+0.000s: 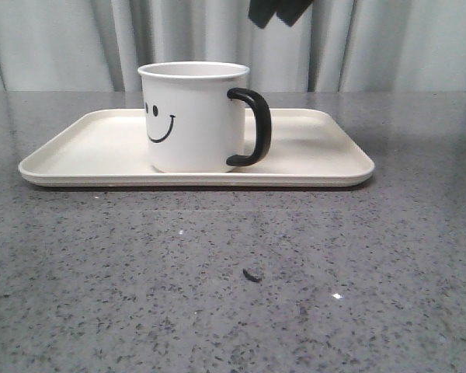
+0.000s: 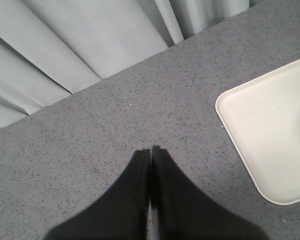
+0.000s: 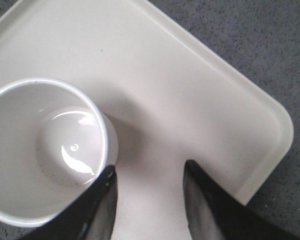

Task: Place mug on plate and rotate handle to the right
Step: 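Lower the right gripper into the mug and grasp its rim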

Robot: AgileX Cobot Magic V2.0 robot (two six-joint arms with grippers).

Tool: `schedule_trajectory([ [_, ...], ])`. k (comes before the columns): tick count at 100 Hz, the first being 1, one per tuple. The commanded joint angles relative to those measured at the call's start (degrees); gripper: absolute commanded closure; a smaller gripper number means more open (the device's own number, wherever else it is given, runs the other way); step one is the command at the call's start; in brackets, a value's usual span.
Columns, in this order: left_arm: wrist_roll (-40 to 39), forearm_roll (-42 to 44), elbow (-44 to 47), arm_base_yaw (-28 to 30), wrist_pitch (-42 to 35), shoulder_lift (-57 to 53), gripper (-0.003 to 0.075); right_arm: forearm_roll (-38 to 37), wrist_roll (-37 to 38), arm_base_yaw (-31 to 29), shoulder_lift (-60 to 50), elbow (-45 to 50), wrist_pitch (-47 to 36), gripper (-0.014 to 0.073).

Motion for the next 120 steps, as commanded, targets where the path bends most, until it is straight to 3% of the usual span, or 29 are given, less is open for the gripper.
schedule_trajectory([
  [1, -0.92, 1.68, -1.12, -0.37, -1.24, -0.89, 0.0739, 1.21, -0.51, -0.01, -1.17, -1.87, -1.29, 0.0265],
  [16, -0.92, 2.03, -1.12, -0.37, -1.24, -0.89, 0.0739, 4.61, -0.57, -0.01, -0.33, -1.87, -1.03, 0.0265],
  [120, -0.92, 2.12, -1.12, -0.37, -1.34, -0.89, 0.0739, 9.88, -0.57, 0.10, 3.58, -1.79, -0.14, 0.0265],
])
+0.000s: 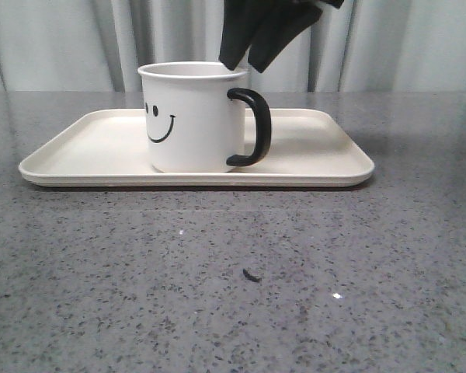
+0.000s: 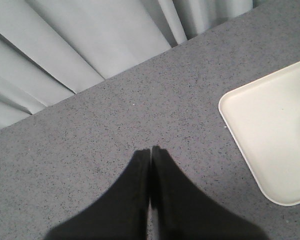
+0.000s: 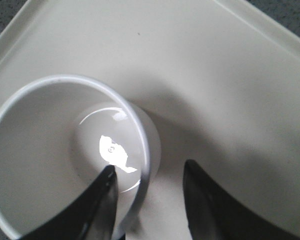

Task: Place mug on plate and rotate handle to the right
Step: 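Lower the right gripper into the mug and grasp its rim, then lift the mug with the right gripper and rotate it, turning the handle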

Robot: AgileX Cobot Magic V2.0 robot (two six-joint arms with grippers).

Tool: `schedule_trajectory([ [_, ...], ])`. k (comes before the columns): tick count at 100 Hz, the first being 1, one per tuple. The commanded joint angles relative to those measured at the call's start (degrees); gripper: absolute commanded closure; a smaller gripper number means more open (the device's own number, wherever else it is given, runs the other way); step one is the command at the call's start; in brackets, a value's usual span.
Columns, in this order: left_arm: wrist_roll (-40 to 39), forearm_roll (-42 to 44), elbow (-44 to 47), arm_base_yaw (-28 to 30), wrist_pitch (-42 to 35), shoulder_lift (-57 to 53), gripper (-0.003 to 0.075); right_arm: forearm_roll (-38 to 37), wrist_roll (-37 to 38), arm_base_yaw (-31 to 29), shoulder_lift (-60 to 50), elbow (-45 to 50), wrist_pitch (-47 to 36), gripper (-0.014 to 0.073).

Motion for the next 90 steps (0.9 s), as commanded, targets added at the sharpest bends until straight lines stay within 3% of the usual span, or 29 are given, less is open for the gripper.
schedule_trajectory([
  [1, -0.65, 1.59, -1.12, -0.37, -1.34, -0.89, 0.0739, 1.81, -0.57, 0.18, -1.85, -1.79, -1.38, 0.0265],
  [31, -0.65, 1.59, -1.12, -0.37, -1.34, -0.89, 0.0739, 1.93, -0.57, 1.61, 1.48, -1.79, -1.76, 0.0296],
  [55, -0.65, 1.59, -1.12, -0.37, -1.34, -0.89, 0.0739, 1.93, -0.50, 1.69, 2.40, -2.10, -2.03, 0.0672],
  [74, -0.65, 1.59, -1.12, -0.37, -1.34, -0.89, 0.0739, 1.87, -1.13, 1.69, 2.23, -5.53, -0.91, 0.0663],
  [90, -0.65, 1.49, -1.12, -0.37, -1.34, -0.89, 0.0739, 1.87, -7.06, 1.69, 2.23, -13.26, 5.40, 0.0663],
])
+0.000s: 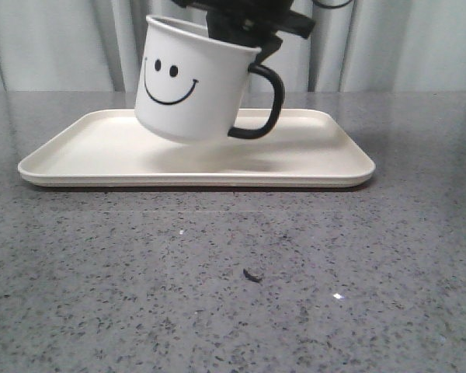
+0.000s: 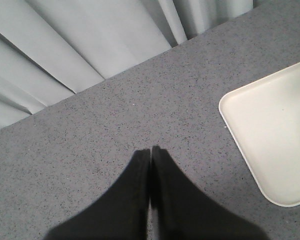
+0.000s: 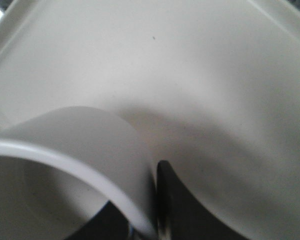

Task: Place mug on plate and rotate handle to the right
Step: 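Lift the mug with the right gripper and rotate it, turning the handle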

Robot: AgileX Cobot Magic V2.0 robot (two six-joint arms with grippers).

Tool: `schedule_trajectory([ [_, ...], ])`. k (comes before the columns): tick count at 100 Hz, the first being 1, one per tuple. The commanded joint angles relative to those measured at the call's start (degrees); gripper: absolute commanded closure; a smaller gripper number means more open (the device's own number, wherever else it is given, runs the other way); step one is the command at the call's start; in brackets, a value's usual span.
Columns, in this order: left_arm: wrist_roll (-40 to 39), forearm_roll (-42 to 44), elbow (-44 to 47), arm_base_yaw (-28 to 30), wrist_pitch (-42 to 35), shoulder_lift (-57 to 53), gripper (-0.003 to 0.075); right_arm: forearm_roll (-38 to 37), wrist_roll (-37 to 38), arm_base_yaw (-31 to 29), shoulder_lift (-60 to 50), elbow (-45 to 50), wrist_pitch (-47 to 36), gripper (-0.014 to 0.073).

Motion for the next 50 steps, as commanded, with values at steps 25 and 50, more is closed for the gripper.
schedule_trajectory([
  [25, -0.60, 0.98, -1.02, -0.37, -1.34, -0.89, 0.0739, 0.23, -11.84, -0.22, -3.56, -15.70, 9.33, 0.0663],
  [50, -0.60, 0.73, -0.90, -0.37, -1.34, -0.89, 0.0739, -1.08, -21.20, 0.05, -3.49, -15.91, 9.38, 0.0659],
])
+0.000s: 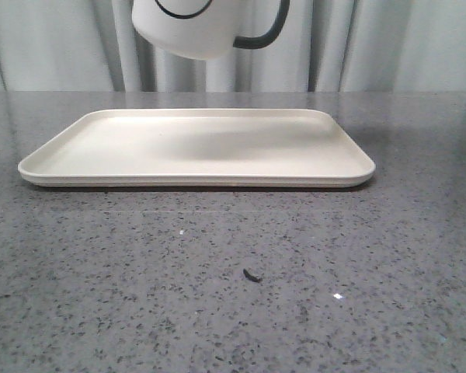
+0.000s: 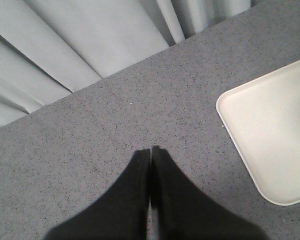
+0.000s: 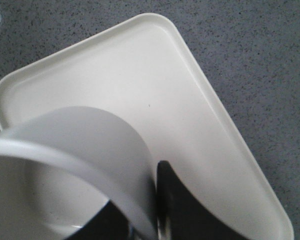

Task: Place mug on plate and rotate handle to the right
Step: 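Lift the mug with the right gripper and rotate it, turning the handle, then lower the mug onto the tray and open the right gripper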

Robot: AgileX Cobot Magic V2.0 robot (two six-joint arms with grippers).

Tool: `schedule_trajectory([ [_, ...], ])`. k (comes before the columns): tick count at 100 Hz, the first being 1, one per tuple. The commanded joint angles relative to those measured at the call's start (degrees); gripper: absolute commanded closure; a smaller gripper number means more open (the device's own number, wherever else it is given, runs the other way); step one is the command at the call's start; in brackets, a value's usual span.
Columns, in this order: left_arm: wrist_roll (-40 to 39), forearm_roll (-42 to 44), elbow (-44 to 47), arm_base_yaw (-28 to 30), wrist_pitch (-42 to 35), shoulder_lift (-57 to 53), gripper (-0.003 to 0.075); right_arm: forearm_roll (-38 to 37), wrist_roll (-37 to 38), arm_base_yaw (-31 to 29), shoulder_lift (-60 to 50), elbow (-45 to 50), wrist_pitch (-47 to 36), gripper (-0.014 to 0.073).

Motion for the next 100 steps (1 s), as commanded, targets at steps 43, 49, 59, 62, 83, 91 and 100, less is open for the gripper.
schedule_trajectory([
  [43, -0.51, 1.04, -1.11, -0.37, -1.34, -0.89, 0.0739, -0.97, -10.57, 0.05, -3.29, 5.85, 4.81, 0.0659],
  [49, -0.51, 1.03, -1.11, -0.37, -1.34, -0.89, 0.0739, -1.13, -11.08, 0.05, -3.29, 6.64, 4.81, 0.0659],
  [59, -0.51, 0.82, -1.11, -0.37, -1.34, -0.89, 0.0739, -1.13, -11.34, 0.05, -2.97, 7.37, 4.81, 0.0659],
  [62, -0.51, 0.82, -1.11, -0.37, -1.34, -0.89, 0.0739, -1.13, -11.34, 0.05, -2.79, 7.35, 4.81, 0.0659],
  [83, -0.51, 0.45, -1.11, -0.37, -1.34, -0.89, 0.0739, -1.08, -11.40, 0.76, 0.03, 7.55, 4.81, 0.0659],
  [91, -0.51, 0.45, -1.11, -0.37, -1.34, -0.89, 0.0739, -1.15, -11.47, 1.23, 0.90, 7.55, 4.81, 0.0659],
  [100, -0.51, 0.45, -1.11, -0.37, -1.34, -0.89, 0.0739, -1.15, -11.49, 1.59, 1.30, 7.55, 4.67, 0.0659],
])
